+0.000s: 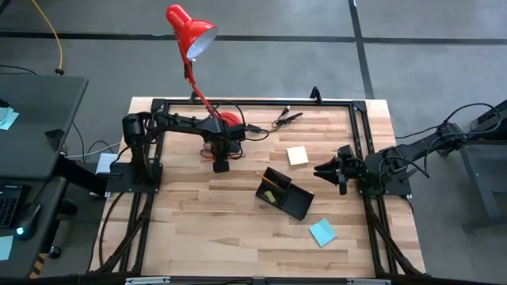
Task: Pick and place office supplies into organizer
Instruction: Put the orange pencil into the black desk organizer
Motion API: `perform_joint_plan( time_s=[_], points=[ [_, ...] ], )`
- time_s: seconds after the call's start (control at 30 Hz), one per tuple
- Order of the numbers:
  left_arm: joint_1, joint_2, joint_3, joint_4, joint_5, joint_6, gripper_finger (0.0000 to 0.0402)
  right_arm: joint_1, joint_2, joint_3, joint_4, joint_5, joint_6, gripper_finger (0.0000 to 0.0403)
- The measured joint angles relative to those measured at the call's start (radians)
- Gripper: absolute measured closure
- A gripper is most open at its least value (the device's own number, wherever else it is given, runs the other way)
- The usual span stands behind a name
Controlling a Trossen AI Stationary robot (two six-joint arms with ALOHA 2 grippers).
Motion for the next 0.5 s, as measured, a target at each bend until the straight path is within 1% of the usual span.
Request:
perform_joint_plan(
  time_s=[0.3,0.5],
  points=[
    [-0.015,-0.078,-0.004,-0.008,0.077,-0.001,0.0399,0.0,0.0,0.0,-0.001,0.0,-0.011,0.0286],
    [-0.009,-0.11,-0.004,-0.039,0.061,-0.015,0.04,0.0,0.0,0.0,-0.002,0.0,-0.019,0.0286]
  ],
)
